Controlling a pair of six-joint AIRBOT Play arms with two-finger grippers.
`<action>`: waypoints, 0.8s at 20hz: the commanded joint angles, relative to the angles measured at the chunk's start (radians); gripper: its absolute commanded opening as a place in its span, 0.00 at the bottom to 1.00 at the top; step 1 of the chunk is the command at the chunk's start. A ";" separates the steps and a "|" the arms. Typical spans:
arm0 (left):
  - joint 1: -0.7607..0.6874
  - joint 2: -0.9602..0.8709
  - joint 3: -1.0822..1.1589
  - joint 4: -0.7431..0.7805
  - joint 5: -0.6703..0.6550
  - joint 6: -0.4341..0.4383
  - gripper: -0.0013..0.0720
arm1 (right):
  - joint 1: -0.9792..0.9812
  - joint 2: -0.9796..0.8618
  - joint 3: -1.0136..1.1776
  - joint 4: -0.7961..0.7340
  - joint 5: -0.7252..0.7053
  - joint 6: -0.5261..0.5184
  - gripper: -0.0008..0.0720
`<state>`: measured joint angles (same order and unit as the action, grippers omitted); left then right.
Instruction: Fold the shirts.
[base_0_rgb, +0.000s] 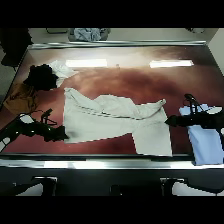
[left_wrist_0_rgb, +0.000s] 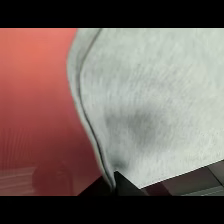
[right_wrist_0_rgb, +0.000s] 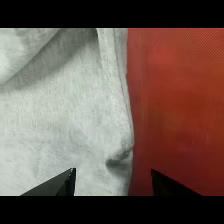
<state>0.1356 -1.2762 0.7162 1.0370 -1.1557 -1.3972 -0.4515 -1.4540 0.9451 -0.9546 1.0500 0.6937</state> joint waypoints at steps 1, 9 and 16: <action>0.000 0.005 0.001 -0.003 0.020 -0.002 0.05 | 0.031 -0.036 0.002 -0.038 -0.040 0.010 0.75; 0.000 0.006 0.001 -0.003 0.027 0.000 0.05 | 0.031 -0.070 0.003 0.044 -0.019 -0.018 0.13; 0.013 0.184 0.292 0.010 -0.003 0.037 0.05 | 0.031 0.139 0.307 0.037 0.171 -0.088 0.09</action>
<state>0.1402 -1.1839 0.8604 1.0370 -1.1557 -1.3720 -0.4194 -1.4254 1.1084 -0.9264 1.1801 0.6231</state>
